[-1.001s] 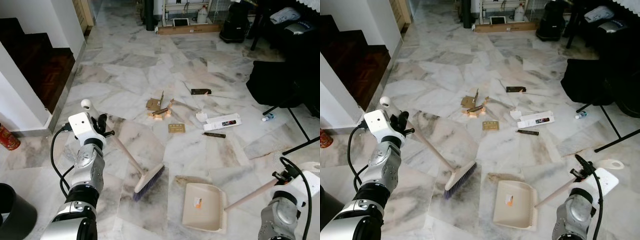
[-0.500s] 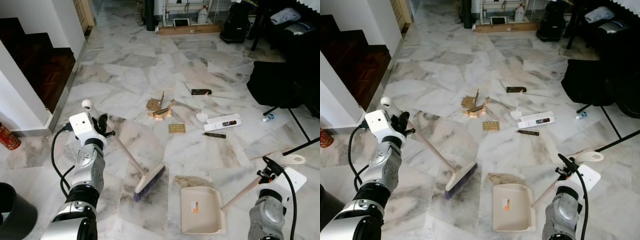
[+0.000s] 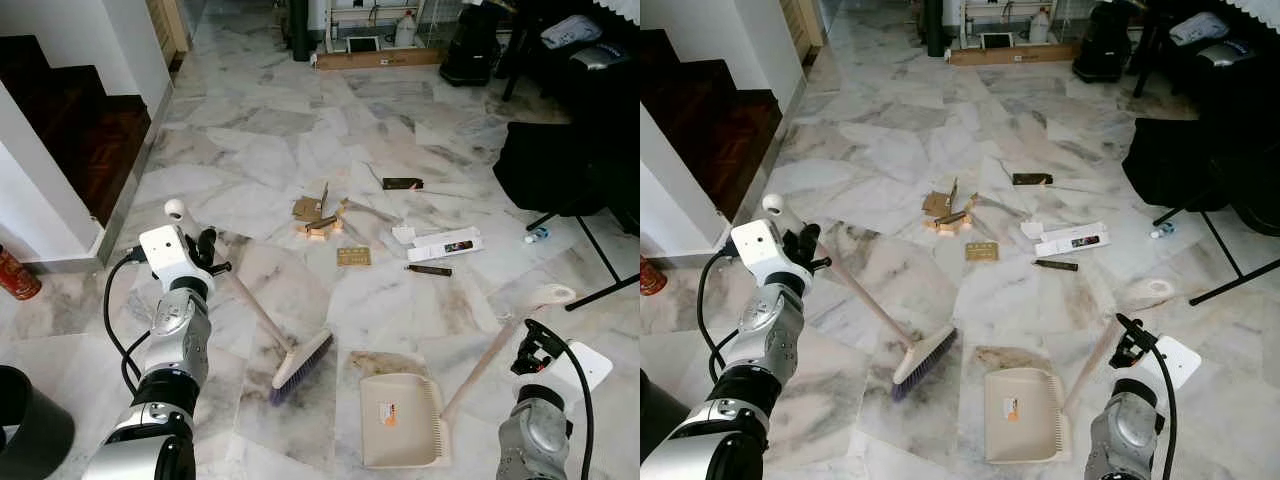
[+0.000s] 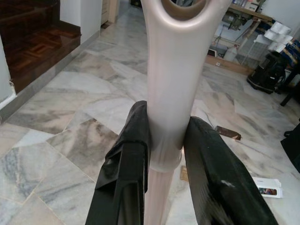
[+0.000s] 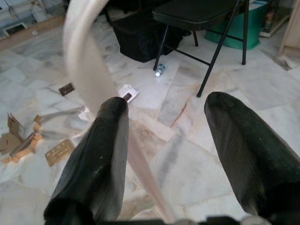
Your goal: Sweep floor
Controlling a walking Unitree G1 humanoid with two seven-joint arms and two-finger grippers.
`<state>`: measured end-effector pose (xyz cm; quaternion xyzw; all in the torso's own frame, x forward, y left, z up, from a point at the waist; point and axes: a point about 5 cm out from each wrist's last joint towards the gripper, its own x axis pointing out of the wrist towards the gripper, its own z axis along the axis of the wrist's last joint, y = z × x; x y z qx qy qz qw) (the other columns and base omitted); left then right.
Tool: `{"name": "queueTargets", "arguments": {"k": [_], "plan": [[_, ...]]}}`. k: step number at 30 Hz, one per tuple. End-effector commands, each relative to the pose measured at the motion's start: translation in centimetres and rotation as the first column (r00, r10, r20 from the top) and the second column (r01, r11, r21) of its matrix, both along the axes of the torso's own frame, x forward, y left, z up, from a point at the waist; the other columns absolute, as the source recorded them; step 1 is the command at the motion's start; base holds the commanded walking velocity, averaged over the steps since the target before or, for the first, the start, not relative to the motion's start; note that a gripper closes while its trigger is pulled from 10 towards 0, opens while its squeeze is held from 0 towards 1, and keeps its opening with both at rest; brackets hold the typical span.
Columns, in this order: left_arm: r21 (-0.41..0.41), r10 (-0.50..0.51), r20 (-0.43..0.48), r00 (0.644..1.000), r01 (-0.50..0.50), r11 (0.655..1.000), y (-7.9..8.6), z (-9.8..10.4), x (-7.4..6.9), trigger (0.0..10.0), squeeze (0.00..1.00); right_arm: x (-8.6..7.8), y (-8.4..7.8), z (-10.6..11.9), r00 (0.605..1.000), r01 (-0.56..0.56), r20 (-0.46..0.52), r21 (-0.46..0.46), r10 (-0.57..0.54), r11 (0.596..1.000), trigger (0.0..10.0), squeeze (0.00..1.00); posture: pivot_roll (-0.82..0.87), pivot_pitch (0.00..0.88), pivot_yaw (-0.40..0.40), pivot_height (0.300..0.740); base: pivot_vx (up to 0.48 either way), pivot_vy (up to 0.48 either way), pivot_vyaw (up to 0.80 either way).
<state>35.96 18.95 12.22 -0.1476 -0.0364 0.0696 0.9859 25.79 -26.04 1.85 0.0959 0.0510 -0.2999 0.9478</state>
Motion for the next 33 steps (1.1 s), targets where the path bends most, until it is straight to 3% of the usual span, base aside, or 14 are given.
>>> {"name": "queueTargets", "arguments": {"k": [1,2,6,9,13,14,20,27,30,31,33], "plan": [[-0.003,-0.013,0.07,0.997,0.013,1.0,-0.3,1.9,0.7,10.0,0.0,0.2,0.8,-0.6,0.996,-0.076,-0.049,-0.002,0.075,0.997,10.0,0.0,-0.06,0.018,0.035,0.74,0.0,0.0,0.0],[-0.003,-0.015,0.07,0.997,0.015,1.0,-0.4,1.9,0.7,10.0,0.0,0.1,1.4,-0.9,0.989,-0.13,-0.073,-0.013,0.129,0.991,10.0,0.0,-0.06,0.015,0.034,0.74,0.0,0.0,0.0],[-0.001,-0.019,0.067,0.998,0.019,1.0,-0.4,1.8,0.6,10.0,0.0,-0.3,2.1,-1.6,0.978,-0.176,-0.122,-0.017,0.172,0.984,10.0,0.0,-0.06,0.006,0.031,0.74,0.0,0.0,0.0],[0.002,-0.021,0.064,0.998,0.021,1.0,-0.4,1.7,0.6,10.0,0.0,-0.9,2.7,-2.8,0.955,-0.215,-0.209,0.006,0.212,0.976,10.0,0.0,-0.06,0.005,0.03,0.74,0.0,0.0,0.0],[0.009,-0.025,0.058,0.998,0.025,1.0,-0.4,1.7,0.7,10.0,0.0,-2.0,4.9,-4.6,0.869,-0.377,-0.322,0.063,0.376,0.924,10.0,0.0,-0.06,0.008,0.032,0.74,0.0,0.0,0.0],[0.026,-0.039,0.048,0.998,0.038,0.999,-0.6,1.7,0.7,10.0,0.0,-2.1,5.6,-4.7,0.846,-0.428,-0.318,0.07,0.427,0.901,10.0,0.0,-0.06,0.015,0.033,0.74,0.0,0.0,0.0],[0.118,-0.116,0.021,0.993,0.113,0.987,-1.9,1.9,0.9,10.0,0.0,-0.9,6.3,-3.1,0.838,-0.507,-0.196,0.063,0.509,0.859,10.0,0.0,-0.06,0.028,0.037,0.74,0.0,0.0,0.0],[0.137,-0.287,0.001,0.958,0.285,0.949,-4.6,3.7,1.0,10.0,0.0,0.9,5.9,-1.5,0.782,-0.606,-0.208,-0.03,0.588,0.795,10.0,0.0,-0.05,0.038,0.04,0.74,0.0,0.0,0.0],[0.118,-0.379,0.007,0.925,0.376,0.919,-6.0,5.4,0.9,10.0,0.0,1.9,6.3,-0.3,0.723,-0.683,-0.16,-0.018,0.672,0.731,10.0,0.0,-0.04,0.041,0.041,0.74,0.0,0.0,0.0],[0.118,-0.379,0.007,0.925,0.376,0.919,-6.0,5.4,0.9,10.0,0.0,1.9,6.3,-0.3,0.723,-0.683,-0.16,-0.018,0.672,0.731,10.0,0.0,-0.04,0.041,0.041,0.74,0.0,0.0,0.0],[0.104,-0.41,0.008,0.912,0.407,0.908,-6.5,5.9,0.9,10.0,0.0,2.1,6.8,-0.1,0.665,-0.742,-0.154,-0.02,0.731,0.67,10.0,0.0,-0.04,0.042,0.042,0.74,0.0,0.0,0.0]]}}
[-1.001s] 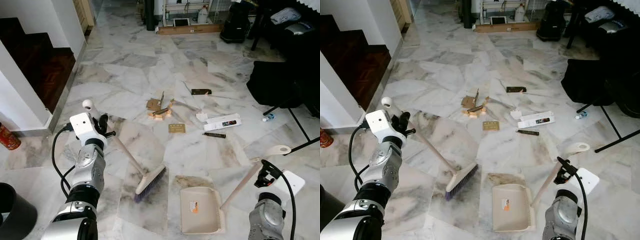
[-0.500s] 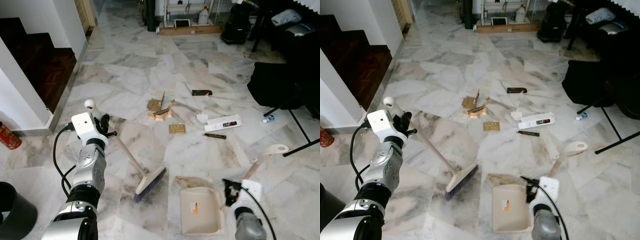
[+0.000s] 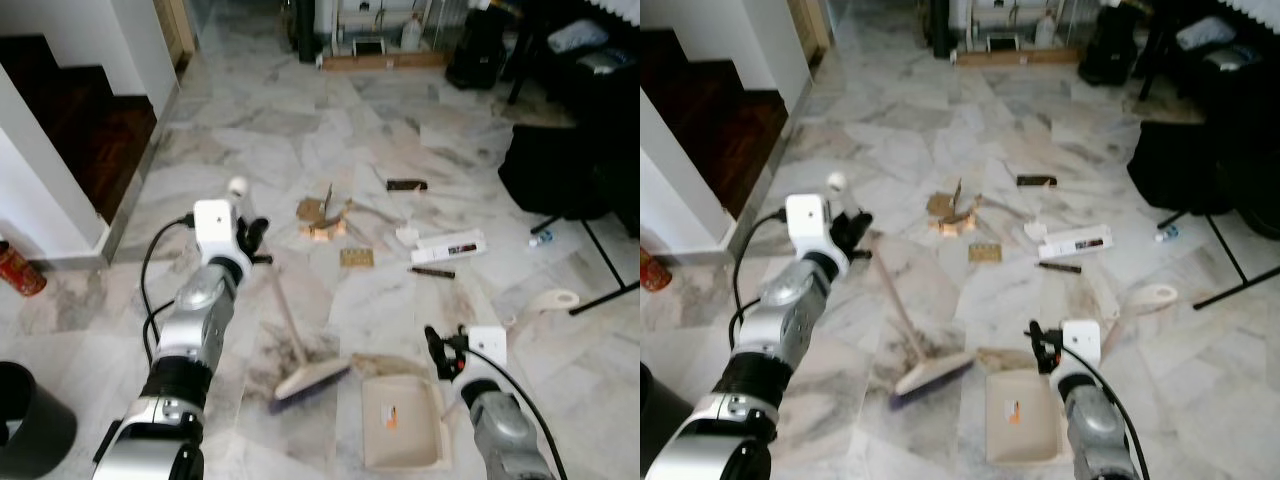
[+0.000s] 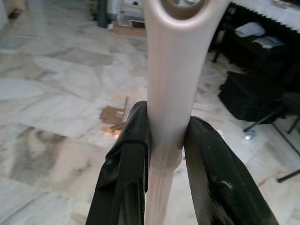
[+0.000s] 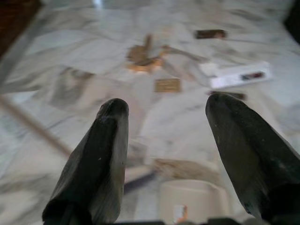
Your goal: Sweep floor
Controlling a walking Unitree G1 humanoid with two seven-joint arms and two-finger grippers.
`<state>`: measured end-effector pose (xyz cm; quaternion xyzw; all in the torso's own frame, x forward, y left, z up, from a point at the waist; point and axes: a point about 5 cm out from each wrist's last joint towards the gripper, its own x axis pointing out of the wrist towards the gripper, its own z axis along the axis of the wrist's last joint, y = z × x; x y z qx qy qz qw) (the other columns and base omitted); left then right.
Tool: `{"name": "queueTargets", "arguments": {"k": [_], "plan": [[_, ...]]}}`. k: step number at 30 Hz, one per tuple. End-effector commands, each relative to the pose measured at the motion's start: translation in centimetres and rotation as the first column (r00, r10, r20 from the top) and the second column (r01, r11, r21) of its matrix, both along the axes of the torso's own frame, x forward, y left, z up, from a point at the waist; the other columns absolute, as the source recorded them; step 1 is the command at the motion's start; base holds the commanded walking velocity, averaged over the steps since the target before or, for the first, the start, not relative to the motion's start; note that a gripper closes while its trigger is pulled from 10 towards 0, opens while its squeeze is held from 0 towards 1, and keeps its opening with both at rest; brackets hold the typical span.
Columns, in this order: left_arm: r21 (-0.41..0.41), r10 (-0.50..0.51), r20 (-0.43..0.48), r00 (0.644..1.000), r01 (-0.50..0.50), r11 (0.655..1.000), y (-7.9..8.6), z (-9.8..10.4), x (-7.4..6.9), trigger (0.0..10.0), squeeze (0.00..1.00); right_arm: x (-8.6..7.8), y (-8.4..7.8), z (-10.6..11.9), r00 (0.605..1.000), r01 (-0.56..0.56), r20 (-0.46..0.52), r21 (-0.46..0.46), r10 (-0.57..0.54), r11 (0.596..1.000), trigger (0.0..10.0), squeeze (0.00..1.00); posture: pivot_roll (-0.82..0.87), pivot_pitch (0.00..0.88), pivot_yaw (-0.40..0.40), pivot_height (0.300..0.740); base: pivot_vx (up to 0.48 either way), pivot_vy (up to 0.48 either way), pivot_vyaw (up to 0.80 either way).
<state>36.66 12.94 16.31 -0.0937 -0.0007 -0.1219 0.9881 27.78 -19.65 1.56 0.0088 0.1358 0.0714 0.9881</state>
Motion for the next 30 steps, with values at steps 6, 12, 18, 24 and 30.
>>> {"name": "queueTargets", "arguments": {"k": [6,12,18,24,30], "plan": [[-0.076,-0.212,0.06,0.975,0.217,0.973,-2.2,3.9,-0.5,10.0,0.0,0.5,1.5,1.6,0.965,-0.257,0.07,0.075,0.252,0.964,10.0,0.0,-0.04,0.04,0.047,0.74,0.0,0.0,0.0],[-0.066,-0.367,0.072,0.927,0.372,0.926,-3.4,5.2,-1.5,10.0,0.0,0.5,2.0,2.3,0.933,-0.355,0.103,0.111,0.344,0.928,10.0,0.0,-0.03,0.041,0.053,0.74,0.0,0.0,0.0],[-0.046,-0.488,0.082,0.869,0.492,0.869,-4.6,6.1,-2.7,10.0,0.0,0.1,2.1,2.4,0.902,-0.429,0.104,0.103,0.419,0.897,10.0,0.0,-0.03,0.039,0.056,0.74,0.0,0.0,0.0],[-0.038,-0.599,0.108,0.793,0.606,0.795,-5.6,6.9,-4.0,10.0,0.0,0.1,1.7,2.6,0.902,-0.422,0.111,0.03,0.417,0.906,10.0,0.0,-0.03,0.038,0.058,0.74,0.0,0.0,0.0],[-0.035,-0.665,0.132,0.735,0.674,0.738,-6.1,7.7,-5.1,10.0,0.0,0.6,1.2,3.0,0.916,-0.377,0.145,-0.002,0.373,0.926,10.0,0.0,-0.03,0.036,0.059,0.74,0.0,0.0,0.0]]}}
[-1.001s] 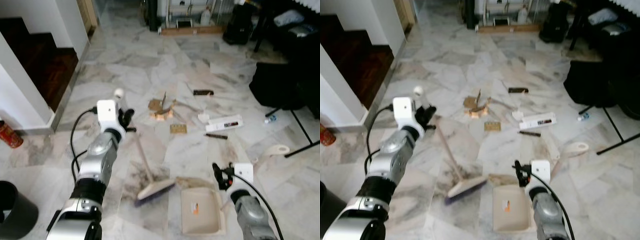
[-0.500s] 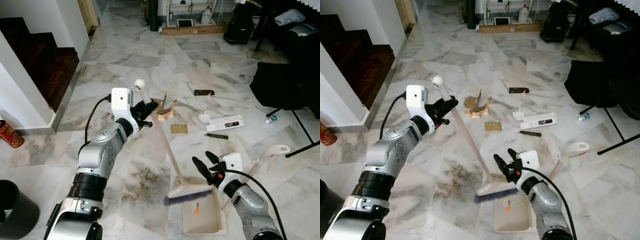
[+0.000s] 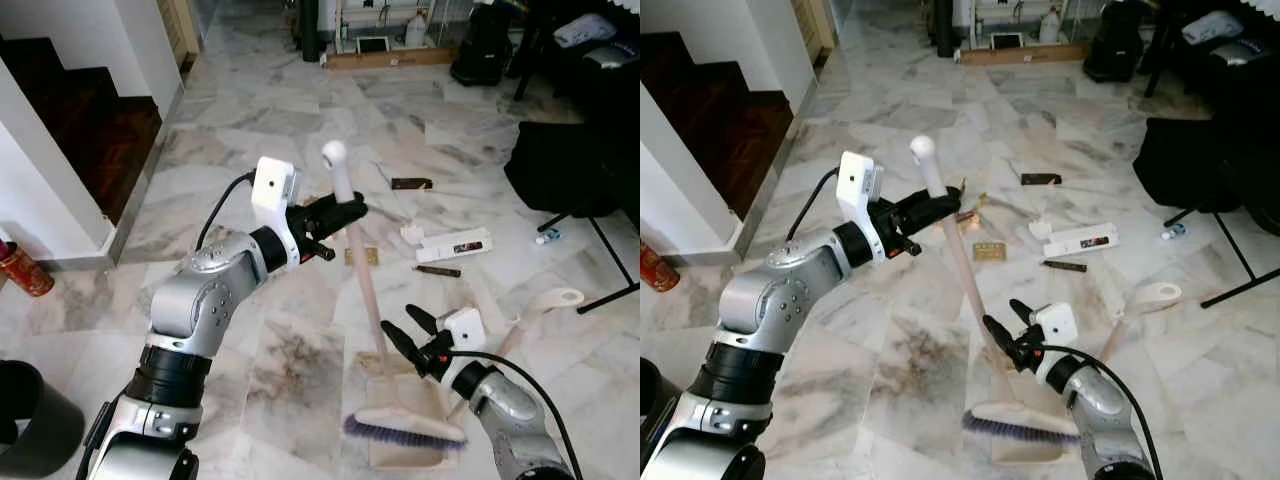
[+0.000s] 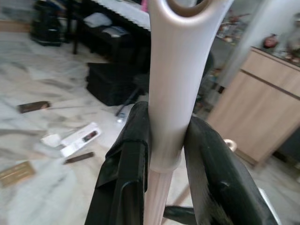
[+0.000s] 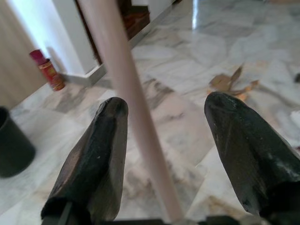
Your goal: Sweep floor
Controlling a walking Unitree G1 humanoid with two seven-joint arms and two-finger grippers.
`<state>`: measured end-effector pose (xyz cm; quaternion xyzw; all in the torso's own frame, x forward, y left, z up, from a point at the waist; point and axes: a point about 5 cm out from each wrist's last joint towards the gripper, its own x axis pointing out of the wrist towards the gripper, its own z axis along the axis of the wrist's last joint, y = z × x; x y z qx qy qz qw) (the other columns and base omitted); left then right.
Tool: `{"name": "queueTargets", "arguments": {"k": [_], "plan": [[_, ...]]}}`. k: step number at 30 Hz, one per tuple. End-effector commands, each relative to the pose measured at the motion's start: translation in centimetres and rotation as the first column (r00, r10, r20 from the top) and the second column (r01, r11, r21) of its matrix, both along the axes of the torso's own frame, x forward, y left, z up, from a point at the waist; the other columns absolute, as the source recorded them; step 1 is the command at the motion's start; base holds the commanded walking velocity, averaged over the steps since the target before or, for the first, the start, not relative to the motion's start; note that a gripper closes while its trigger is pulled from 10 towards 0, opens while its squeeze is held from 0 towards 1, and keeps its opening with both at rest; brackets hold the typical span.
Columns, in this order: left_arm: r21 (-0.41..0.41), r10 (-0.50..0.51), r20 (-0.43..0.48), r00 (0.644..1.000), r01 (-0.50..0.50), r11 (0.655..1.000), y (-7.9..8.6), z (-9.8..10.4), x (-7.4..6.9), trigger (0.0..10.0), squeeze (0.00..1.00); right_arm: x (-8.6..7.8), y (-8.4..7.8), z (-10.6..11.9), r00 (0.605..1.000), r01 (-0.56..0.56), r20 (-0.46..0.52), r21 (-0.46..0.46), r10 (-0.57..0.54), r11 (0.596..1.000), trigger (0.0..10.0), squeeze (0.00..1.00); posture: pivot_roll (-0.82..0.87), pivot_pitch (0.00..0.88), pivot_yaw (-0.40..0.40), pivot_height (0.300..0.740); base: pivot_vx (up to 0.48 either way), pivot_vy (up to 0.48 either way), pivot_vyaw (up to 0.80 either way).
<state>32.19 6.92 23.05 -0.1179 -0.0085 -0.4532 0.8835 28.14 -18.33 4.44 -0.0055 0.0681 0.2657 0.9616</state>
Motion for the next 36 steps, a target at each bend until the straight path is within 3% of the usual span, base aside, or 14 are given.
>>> {"name": "queueTargets", "arguments": {"k": [1,8,21,24,27,31,34,36], "plan": [[-0.024,-0.058,0.039,0.998,0.059,0.998,-0.2,1.0,-0.8,10.0,0.0,0.3,0.0,0.2,1.0,0.003,0.014,-0.006,-0.003,1.0,10.0,0.0,-0.03,0.035,0.06,0.74,0.0,0.0,0.0],[-0.026,-0.164,0.064,0.984,0.166,0.986,-0.7,1.4,-2.0,10.0,0.0,0.6,0.7,0.9,0.997,-0.066,0.039,0.008,0.065,0.998,10.0,0.0,-0.03,0.033,0.062,0.74,0.0,0.0,0.0],[-0.025,-0.257,0.077,0.963,0.259,0.966,-1.3,1.4,-3.1,10.0,0.0,1.4,1.1,1.9,0.992,-0.114,0.065,0.044,0.111,0.992,10.0,0.0,-0.02,0.027,0.07,0.74,0.0,0.0,0.0],[-0.027,-0.276,0.078,0.958,0.279,0.96,-1.3,1.4,-3.3,10.0,0.0,1.8,0.8,2.0,0.994,-0.074,0.076,0.016,0.072,0.997,10.0,0.0,-0.02,0.026,0.073,0.74,0.0,0.0,0.0],[-0.024,-0.284,0.079,0.956,0.287,0.958,-1.4,1.3,-3.4,10.0,0.0,2.7,-0.6,2.5,0.987,0.094,0.135,-0.074,-0.084,0.993,10.0,0.0,-0.02,0.024,0.075,0.74,0.0,0.0,0.0],[-0.01,-0.276,0.077,0.958,0.277,0.961,-1.2,0.9,-3.2,10.0,0.0,3.4,-2.3,3.3,0.955,0.256,0.188,-0.129,-0.23,0.958,10.0,0.0,-0.02,0.021,0.079,0.74,0.0,0.0,0.0],[-0.009,-0.276,0.072,0.958,0.278,0.961,-1.1,0.6,-3.1,10.0,0.0,3.8,-2.5,4.3,0.942,0.272,0.231,-0.097,-0.245,0.957,10.0,0.0,-0.02,0.016,0.082,0.74,0.0,0.0,0.0],[-0.002,-0.288,0.072,0.955,0.289,0.957,-1.0,0.4,-2.9,10.0,0.0,4.0,-1.7,5.0,0.946,0.215,0.255,-0.042,-0.198,0.976,10.0,0.0,-0.02,0.011,0.085,0.74,0.0,0.0,0.0]]}}
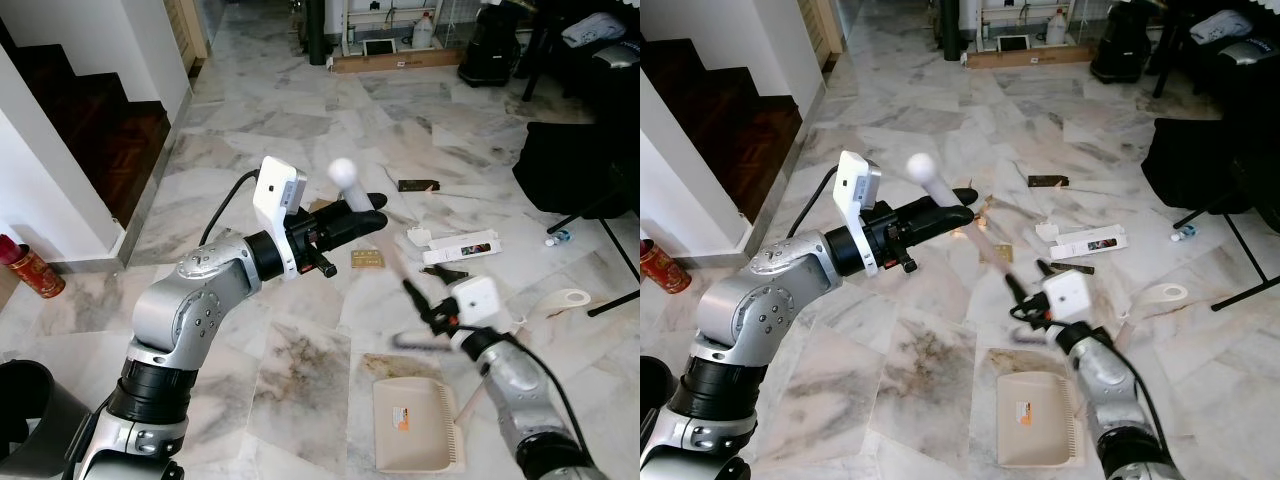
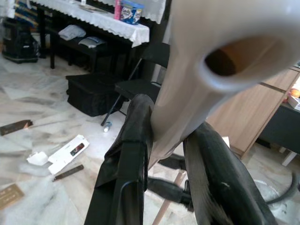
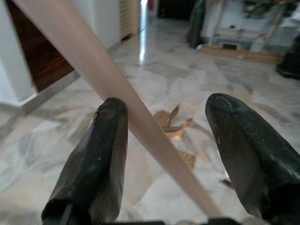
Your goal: Sweep floor
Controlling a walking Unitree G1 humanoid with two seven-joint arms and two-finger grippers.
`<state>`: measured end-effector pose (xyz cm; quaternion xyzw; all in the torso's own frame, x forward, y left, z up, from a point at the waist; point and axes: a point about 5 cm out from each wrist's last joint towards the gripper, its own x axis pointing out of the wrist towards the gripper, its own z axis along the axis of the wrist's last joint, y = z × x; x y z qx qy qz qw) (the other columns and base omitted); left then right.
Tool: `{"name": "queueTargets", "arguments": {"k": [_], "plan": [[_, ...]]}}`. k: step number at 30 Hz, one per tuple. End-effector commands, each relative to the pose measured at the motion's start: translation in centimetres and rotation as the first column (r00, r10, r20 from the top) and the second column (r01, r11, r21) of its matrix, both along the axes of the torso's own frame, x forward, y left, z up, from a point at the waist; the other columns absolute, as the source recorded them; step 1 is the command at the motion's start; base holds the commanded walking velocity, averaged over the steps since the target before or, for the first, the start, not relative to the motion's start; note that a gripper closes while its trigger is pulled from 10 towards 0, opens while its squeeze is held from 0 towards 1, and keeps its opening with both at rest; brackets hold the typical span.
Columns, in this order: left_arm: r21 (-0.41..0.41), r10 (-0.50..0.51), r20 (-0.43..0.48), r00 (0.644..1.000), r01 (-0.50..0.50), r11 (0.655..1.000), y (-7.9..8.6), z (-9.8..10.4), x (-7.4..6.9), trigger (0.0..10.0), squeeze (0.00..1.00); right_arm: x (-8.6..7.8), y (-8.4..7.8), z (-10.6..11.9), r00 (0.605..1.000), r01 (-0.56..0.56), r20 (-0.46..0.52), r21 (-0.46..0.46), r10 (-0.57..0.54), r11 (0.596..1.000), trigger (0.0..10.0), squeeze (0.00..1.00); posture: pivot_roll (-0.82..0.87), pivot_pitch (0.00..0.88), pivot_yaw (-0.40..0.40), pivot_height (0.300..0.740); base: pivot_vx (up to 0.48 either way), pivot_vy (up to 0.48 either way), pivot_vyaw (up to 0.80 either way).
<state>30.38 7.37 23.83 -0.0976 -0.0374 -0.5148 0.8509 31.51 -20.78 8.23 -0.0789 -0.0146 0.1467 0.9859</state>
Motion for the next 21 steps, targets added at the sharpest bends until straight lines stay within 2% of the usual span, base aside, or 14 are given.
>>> {"name": "queueTargets", "arguments": {"k": [1,5,7,10,17,20,21], "plan": [[-0.009,-0.161,-0.013,0.987,0.161,0.987,-1.5,-0.4,-1.1,10.0,0.0,0.7,0.7,1.3,0.998,-0.029,0.052,0.035,0.027,0.999,10.0,0.0,-0.02,0.011,0.085,0.74,0.0,0.0,0.0],[0.019,-0.17,0.012,0.985,0.17,0.985,-1.6,-0.2,-0.5,10.0,0.0,0.7,2.4,1.9,0.985,-0.158,0.083,0.081,0.152,0.984,10.0,0.0,-0.02,0.005,0.088,0.74,0.0,0.0,0.0],[0.021,-0.17,0.02,0.985,0.169,0.985,-1.6,0.0,-0.3,10.0,0.0,0.8,2.7,2.0,0.982,-0.175,0.089,0.106,0.166,0.979,10.0,0.0,-0.02,0.005,0.088,0.74,0.0,0.0,0.0],[0.028,-0.166,0.038,0.985,0.165,0.986,-1.6,0.3,-0.1,10.0,0.0,0.4,3.5,1.5,0.968,-0.249,0.059,0.151,0.243,0.957,10.0,0.0,-0.02,0.006,0.088,0.74,0.0,0.0,0.0],[0.03,-0.168,0.05,0.985,0.166,0.986,-1.6,0.4,-0.3,10.0,0.0,-0.5,4.5,0.6,0.943,-0.33,0.025,0.196,0.332,0.923,10.0,0.0,-0.01,0.011,0.086,0.74,0.0,0.0,0.0],[0.032,-0.187,0.057,0.981,0.185,0.982,-1.6,0.5,-0.5,10.0,0.0,-0.9,4.9,0.2,0.919,-0.385,0.009,0.241,0.395,0.891,10.0,0.0,-0.01,0.013,0.085,0.74,0.0,0.0,0.0],[0.032,-0.187,0.057,0.981,0.185,0.982,-1.6,0.5,-0.5,10.0,0.0,-0.9,4.9,0.2,0.919,-0.385,0.009,0.241,0.395,0.891,10.0,0.0,-0.01,0.013,0.085,0.74,0.0,0.0,0.0]]}}
